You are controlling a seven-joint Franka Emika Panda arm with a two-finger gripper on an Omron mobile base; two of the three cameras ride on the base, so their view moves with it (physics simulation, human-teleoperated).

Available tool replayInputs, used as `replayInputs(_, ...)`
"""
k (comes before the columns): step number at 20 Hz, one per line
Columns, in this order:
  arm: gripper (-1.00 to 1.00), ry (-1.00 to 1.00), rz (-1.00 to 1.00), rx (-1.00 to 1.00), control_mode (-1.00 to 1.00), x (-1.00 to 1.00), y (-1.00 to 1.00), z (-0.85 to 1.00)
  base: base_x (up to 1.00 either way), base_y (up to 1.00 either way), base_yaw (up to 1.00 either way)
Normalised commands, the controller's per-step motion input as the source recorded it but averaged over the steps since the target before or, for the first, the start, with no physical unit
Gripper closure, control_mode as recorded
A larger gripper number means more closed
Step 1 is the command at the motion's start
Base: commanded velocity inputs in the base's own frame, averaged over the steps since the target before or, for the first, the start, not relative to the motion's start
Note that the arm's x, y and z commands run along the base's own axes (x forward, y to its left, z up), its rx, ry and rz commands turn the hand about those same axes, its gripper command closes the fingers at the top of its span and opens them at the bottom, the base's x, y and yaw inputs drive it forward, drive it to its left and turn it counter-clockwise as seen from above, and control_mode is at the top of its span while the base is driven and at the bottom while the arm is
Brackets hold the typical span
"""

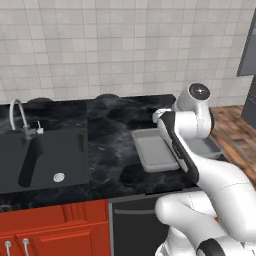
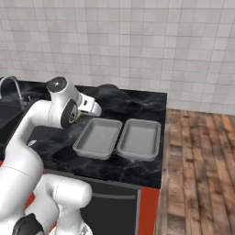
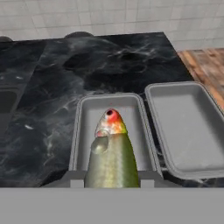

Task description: Place one corn and one fish in each tupperware on the nearby counter, to pack two identical lunches.

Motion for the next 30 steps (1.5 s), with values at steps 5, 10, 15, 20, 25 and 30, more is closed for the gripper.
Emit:
replayInputs(5,1.0,0.13,-0.02,0.02,-1.0,0.33,0.51,-0.7,0.0,0.0,0.0)
replayInputs(10,1.0,0.11,-0.05,0.01,-1.0,0.17,0.03,-0.31,0.0,0.0,0.0)
replayInputs(15,1.0,0.09,-0.06,0.0,-1.0,0.19,0.0,-0.23,0.0,0.0,0.0)
replayInputs(20,1.0,0.08,-0.03,0.0,-1.0,0.15,-0.01,-0.26,0.0,0.0,0.0)
replayInputs(25,1.0,0.06,0.0,0.0,-1.0,0.2,-0.03,-0.28,0.0,0.0,0.0)
replayInputs(30,1.0,0.01,0.0,0.0,-1.0,0.26,-0.08,-0.3,0.0,0.0,0.0)
